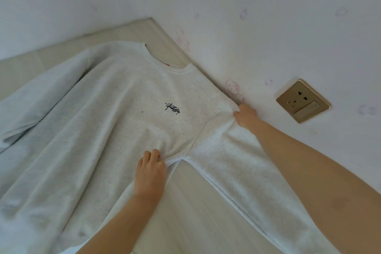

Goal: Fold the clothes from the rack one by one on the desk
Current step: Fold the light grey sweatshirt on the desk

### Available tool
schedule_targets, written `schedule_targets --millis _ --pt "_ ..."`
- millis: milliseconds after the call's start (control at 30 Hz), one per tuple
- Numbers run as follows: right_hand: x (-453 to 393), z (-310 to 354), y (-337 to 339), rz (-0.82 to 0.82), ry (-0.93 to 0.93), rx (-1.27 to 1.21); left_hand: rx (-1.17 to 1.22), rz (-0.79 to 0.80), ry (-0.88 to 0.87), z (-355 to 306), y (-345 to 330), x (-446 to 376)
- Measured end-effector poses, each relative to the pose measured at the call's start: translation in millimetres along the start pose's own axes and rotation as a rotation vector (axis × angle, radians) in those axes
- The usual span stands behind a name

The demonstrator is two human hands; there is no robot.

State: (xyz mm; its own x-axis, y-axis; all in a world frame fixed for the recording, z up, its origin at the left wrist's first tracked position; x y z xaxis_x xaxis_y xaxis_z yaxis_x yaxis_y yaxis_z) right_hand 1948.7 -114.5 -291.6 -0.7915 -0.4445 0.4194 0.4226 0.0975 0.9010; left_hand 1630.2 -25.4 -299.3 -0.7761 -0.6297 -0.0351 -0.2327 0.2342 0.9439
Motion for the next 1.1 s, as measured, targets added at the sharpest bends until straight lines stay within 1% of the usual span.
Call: schedule_targets --millis 100,200,367,567,667,767,867,933,967,1033,1100 --pt "1.5 2.6 1.9 -0.009 0.009 0.007 -0.084 0.012 -0.067 -6.7 2.3 1.4" --pt "2.2 3.9 1.9 0.001 0.008 0.007 -0.131 0.022 -0.070 -5.6 3.7 3.8" --pt "-0.2 8.4 2.3 0.002 0.011 0.030 -0.131 -0.016 -0.063 9.4 8.8 10.7" --pt "-1.2 11.1 1.1 -0.002 0.001 0.045 -0.059 0.040 -0.055 12.7 3.7 9.4" --pt "-0.4 11.8 3.5 0.006 -0.011 0.021 -0.031 0.019 -0.040 13.0 7.5 4.6" --pt "1.8 15.7 14.8 -0.018 -0.034 -0.069 0.069 -0.030 -0.060 10.4 20.1 6.1" --pt "2.6 22.2 33.1 -0.080 -0.057 -0.202 0.159 -0.069 -0.102 5.7 40.2 9.9" --pt "6.2 34.2 50.1 -0.154 -0.034 -0.325 0.210 -0.038 -0.118 5.9 46.0 10.5" --pt "8.5 41.7 58.5 -0.191 -0.014 -0.387 0.256 -0.003 -0.097 8.3 47.7 10.0" --pt "11.6 61.5 72.6 -0.243 0.032 -0.490 0.362 0.107 0.012 19.2 49.3 7.0" --pt "11.7 84.3 82.3 -0.268 0.075 -0.532 0.504 0.240 0.137 36.6 42.7 6.5"
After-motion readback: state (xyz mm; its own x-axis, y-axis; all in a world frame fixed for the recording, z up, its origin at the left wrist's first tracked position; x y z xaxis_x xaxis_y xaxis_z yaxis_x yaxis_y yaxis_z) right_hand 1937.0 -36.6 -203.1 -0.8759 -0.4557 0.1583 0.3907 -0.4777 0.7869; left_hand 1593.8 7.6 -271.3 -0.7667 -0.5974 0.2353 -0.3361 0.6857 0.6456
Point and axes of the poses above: each hand's wrist, its own x-axis away from the middle knuckle, its own y-axis out of the back of the hand, z = x × y, the point moved 9 cm from there along -x, towards the middle knuckle, and after that the axes turned 7 degrees about x, right-handed, at the moved point
